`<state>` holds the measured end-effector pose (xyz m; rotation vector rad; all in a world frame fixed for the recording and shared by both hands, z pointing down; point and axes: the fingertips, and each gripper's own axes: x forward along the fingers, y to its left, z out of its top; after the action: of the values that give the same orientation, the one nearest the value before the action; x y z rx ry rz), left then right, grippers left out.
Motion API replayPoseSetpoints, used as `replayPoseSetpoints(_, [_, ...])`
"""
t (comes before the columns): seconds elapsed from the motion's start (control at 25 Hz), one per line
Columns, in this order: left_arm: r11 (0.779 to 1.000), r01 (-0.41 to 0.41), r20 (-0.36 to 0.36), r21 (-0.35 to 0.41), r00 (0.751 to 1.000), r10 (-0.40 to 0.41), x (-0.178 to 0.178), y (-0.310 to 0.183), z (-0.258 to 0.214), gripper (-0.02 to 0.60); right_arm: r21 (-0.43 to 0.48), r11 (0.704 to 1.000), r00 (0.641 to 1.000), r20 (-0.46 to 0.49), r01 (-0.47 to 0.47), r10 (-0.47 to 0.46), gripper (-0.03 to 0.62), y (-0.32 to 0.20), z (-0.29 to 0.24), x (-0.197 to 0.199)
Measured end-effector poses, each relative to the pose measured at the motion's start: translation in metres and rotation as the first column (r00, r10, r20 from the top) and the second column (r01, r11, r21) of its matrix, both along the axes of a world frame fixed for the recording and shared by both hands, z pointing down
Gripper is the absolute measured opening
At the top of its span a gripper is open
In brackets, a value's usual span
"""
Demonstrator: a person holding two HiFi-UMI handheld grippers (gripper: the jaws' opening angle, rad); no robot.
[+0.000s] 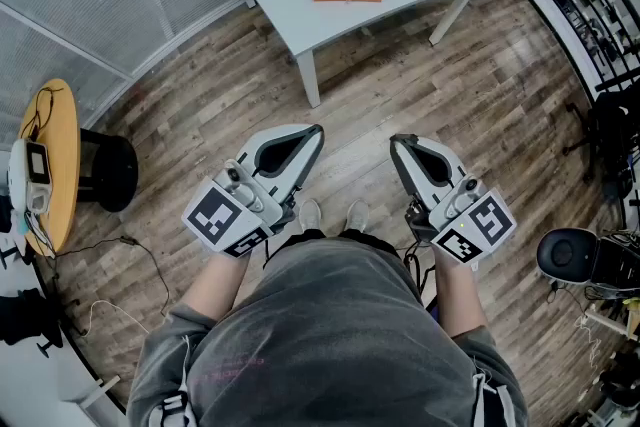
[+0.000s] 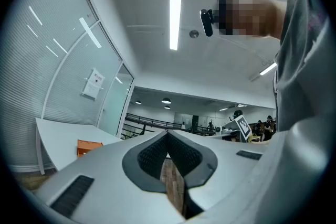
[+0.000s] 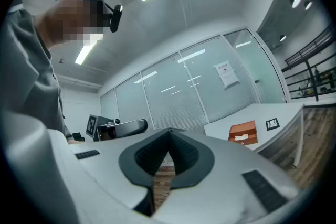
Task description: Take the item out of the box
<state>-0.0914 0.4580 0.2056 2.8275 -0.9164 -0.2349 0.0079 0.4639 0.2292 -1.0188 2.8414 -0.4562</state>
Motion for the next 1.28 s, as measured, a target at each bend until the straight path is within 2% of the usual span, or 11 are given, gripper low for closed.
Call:
replayPoseSetpoints(0.52, [1.000, 0.001, 0.011, -0.011, 1.000, -0.001, 0.020, 0.000, 0.006, 0.011, 0.009, 1.000, 1.000, 0.003, -0.005, 0.005, 0.005, -0.001, 0.002, 0.017])
replayPoseSetpoints(0.8, [0.999, 0.020, 0.018, -0.026, 1.000, -0.020, 0.039, -0.002, 0.012, 0.011, -0.022, 1.000, 1.000, 0.006, 0.005, -0.005, 0.005, -0.006, 0.012, 0.037])
replayPoseSetpoints(1.28, [0.998, 0.055, 0.045, -0.006, 0.997, -0.055, 0.083, -0.005, 0.014, 0.011, -0.016, 0.999, 0.999, 0.017, 0.037, -0.036, 0.005, -0.014, 0.016, 0.082])
